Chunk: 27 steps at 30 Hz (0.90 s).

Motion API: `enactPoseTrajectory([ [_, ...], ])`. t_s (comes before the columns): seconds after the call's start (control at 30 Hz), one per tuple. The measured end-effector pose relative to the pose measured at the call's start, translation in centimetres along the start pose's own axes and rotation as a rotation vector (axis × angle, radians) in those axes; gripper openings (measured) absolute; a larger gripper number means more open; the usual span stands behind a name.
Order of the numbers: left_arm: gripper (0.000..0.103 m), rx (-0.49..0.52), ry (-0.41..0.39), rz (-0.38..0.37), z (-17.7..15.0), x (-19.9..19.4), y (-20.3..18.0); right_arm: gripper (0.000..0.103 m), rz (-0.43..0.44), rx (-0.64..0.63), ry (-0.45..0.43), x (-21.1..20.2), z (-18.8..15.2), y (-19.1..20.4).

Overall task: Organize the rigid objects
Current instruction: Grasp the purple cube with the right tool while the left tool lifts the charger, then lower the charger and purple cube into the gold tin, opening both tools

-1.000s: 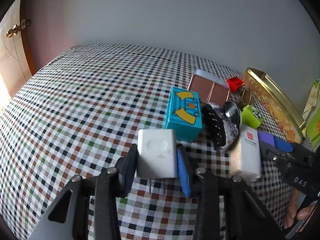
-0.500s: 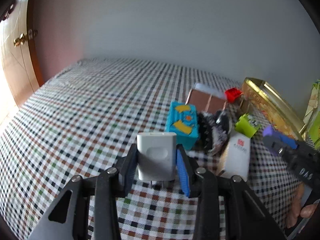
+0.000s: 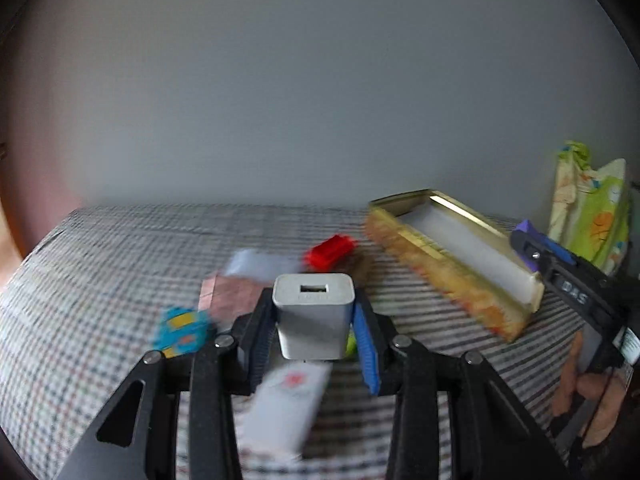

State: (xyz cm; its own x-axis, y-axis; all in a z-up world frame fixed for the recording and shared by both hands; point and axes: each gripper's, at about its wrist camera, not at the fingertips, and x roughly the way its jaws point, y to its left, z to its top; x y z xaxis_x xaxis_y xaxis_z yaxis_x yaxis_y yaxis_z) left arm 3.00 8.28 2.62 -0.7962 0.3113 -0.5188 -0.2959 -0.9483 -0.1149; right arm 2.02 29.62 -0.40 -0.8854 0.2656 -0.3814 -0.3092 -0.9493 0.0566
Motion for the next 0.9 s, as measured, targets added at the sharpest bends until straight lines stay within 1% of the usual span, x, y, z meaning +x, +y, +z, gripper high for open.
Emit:
enactPoseTrajectory([
  [0.1,0.037,0.019,-0.005,-0.056,0.7,1.1,-2.3,0.056,-0.063,0.037,0.0,0.6,0.4,-3.9],
  [0.17,0.037,0.031,-0.009,-0.092,1.1,2.2,-4.3,0.056,-0.086,0.049,-0.001,1.1,0.7,-5.8],
  [0.3,0.037,0.063,-0.01,-0.166,2.1,4.0,-8.0,0.056,-0.149,0.039,0.024,2.9,0.5,-8.1],
  [0.43,0.037,0.101,-0.014,-0.198,2.6,4.9,-11.2,0.056,-0.162,0.024,0.04,4.2,0.8,-9.6],
  [0.5,0.037,0.116,-0.003,-0.205,2.8,6.1,-13.1,0.056,-0.182,-0.005,0.05,5.0,0.8,-10.0],
  [0.53,0.037,0.119,0.005,-0.209,2.8,6.5,-13.5,0.056,-0.183,-0.008,0.055,4.7,1.0,-10.4],
  [0.63,0.037,0.123,0.03,-0.223,2.8,8.5,-14.5,0.056,-0.172,0.006,0.084,5.7,0.8,-11.5],
  [0.8,0.037,0.138,0.036,-0.237,3.1,10.2,-16.5,0.056,-0.176,-0.005,0.103,6.4,0.7,-12.1],
  [0.9,0.037,0.145,0.045,-0.248,3.2,11.4,-17.1,0.056,-0.158,0.013,0.131,7.0,0.7,-12.6],
])
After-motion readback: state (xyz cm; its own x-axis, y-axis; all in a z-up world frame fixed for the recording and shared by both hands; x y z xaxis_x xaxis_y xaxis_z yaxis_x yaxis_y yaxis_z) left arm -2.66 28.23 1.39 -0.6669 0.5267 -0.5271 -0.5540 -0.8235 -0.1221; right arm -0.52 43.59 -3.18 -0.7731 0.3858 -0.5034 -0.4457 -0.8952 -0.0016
